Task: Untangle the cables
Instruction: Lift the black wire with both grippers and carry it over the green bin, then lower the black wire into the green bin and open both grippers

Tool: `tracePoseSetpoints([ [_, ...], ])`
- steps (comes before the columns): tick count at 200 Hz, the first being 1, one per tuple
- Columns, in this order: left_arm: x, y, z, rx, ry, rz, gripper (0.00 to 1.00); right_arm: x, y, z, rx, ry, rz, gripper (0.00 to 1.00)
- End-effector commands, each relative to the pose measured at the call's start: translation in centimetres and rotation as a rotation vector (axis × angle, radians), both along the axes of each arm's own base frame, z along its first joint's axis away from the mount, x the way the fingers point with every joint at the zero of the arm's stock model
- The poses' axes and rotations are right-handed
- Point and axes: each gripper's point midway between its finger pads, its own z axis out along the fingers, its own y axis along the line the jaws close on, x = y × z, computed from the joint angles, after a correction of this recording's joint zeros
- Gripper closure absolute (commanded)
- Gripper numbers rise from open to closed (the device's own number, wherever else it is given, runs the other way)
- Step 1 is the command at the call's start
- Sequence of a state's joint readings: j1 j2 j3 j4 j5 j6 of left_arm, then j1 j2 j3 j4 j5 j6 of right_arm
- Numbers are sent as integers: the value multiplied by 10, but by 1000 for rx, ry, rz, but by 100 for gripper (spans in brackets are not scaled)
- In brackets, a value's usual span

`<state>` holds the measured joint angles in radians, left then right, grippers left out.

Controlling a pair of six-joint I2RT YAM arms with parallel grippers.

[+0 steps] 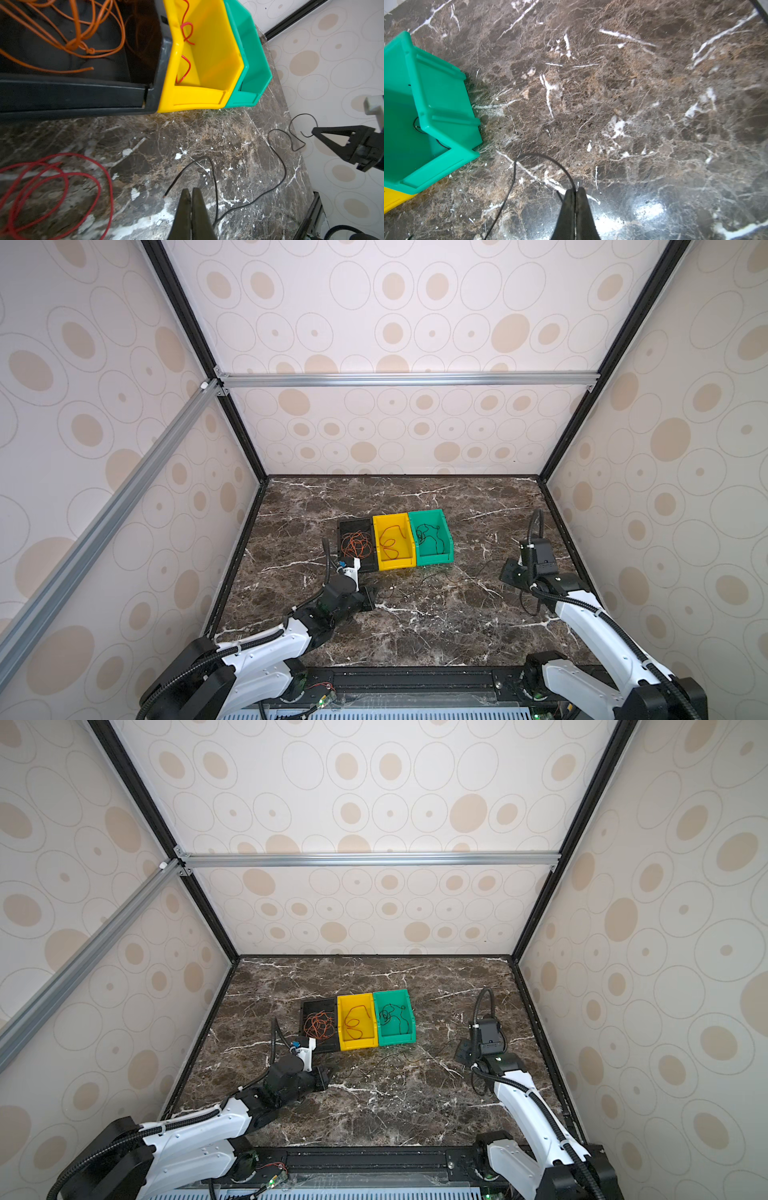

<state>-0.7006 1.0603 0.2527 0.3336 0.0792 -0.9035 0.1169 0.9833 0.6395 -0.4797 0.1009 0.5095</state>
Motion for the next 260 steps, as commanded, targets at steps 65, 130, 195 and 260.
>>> tracePoseSetpoints([
  [65,36,-43,65,14,-99,-137,100,19,56,85,253,-204,233,100],
  [130,105,-121,88,40,-131,-281,100,29,86,176,386,-397,369,100],
  [195,170,-169,62,71,-68,-316,100,59,113,184,398,-434,425,100],
  [260,195,-165,29,119,2,-288,91,98,126,140,358,-348,410,100],
])
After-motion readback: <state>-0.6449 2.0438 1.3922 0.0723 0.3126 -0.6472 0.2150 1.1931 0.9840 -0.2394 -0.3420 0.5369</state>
